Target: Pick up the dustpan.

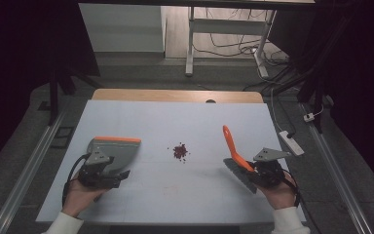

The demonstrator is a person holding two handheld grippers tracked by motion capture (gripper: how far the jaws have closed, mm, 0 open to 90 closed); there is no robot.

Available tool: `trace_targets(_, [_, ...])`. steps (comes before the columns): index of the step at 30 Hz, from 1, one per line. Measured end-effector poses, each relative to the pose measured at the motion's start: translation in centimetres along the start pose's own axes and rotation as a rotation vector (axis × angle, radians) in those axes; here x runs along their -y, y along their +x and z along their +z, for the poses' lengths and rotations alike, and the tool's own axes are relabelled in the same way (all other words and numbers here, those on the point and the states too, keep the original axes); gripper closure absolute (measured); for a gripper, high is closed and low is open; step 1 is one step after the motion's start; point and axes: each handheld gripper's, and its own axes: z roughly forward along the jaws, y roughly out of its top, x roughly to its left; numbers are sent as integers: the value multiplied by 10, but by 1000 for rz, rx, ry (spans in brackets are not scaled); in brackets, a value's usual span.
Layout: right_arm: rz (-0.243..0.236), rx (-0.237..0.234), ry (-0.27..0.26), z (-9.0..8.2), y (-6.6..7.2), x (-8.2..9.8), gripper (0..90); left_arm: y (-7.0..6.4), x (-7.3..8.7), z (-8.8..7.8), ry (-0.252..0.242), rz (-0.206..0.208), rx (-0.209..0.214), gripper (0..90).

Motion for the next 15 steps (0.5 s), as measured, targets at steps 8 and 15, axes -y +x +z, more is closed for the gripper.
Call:
trace_targets(8, [-2, -1, -2, 0, 2, 1, 690, -1, 1, -3, -5, -6, 12, 200])
trace_targets(15, [10, -3, -10, 0, 9, 2, 690, -3, -3, -12, -25, -25, 48, 200])
